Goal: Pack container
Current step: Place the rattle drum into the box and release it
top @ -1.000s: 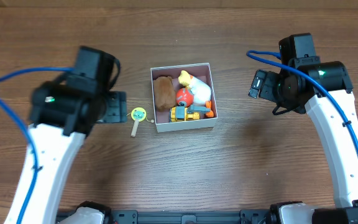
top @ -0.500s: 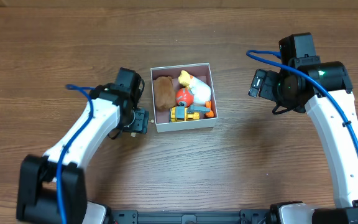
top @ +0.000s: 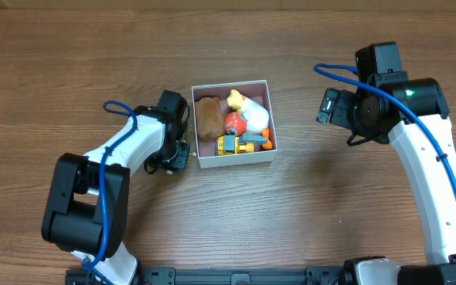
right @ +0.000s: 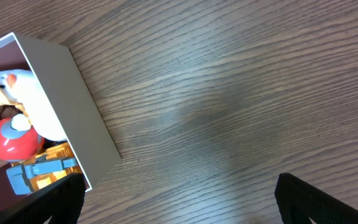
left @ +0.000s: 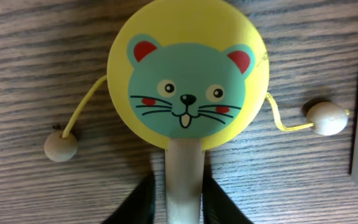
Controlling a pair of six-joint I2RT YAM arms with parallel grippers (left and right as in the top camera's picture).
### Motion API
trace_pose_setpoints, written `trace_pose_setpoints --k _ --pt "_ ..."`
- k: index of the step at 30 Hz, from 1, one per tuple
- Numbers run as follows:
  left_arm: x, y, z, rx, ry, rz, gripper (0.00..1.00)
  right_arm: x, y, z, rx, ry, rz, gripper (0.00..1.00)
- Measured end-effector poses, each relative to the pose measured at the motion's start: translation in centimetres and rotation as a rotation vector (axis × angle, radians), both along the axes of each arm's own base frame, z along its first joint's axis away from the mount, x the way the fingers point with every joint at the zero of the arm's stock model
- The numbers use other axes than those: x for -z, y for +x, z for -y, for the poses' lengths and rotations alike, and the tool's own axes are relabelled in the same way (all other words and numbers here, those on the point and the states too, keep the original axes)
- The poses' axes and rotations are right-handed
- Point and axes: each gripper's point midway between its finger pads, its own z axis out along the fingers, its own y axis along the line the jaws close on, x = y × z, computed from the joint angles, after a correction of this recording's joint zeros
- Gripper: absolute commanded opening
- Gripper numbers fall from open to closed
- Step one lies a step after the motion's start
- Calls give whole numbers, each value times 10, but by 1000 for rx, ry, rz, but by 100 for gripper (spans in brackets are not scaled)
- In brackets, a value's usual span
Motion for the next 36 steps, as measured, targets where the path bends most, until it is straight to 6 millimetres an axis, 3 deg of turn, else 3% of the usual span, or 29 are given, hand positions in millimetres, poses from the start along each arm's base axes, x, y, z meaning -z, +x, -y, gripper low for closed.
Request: trace_pose_setpoints --k 5,8,11,12,13,16,19,24,31,32,35,36 --pt "-9 -17 -5 -3 22 -81 4 0 0 0 0 0 -1 100" --pt "-34 -12 -5 -7 28 -72 4 0 -1 0 0 0 -2 100" --pt "-79 8 0 -7 5 23 4 0 -1 0 0 0 -2 100" --pt "-113 20 4 -8 -20 112 4 0 -1 0 0 0 -3 100" --pt "-130 26 5 -8 -35 159 4 0 -1 0 0 0 -3 100" --pt "-167 36 16 -3 -95 260 4 0 -1 0 0 -1 -3 100" --pt "-187 43 36 13 -162 337 4 0 -1 0 0 0 -3 100" --pt "-179 46 79 39 -236 350 4 0 -1 0 0 -1 -4 100" --pt "-120 35 120 144 -212 224 4 0 -1 0 0 -1 -5 100" --pt "-113 33 124 162 -206 208 9 0 -1 0 0 -1 -4 100" --pt "-105 29 129 196 -198 184 69 1 -2 0 1 -1 -9 100" --pt "-105 28 129 197 -199 182 72 1 -3 0 0 -2 -11 100"
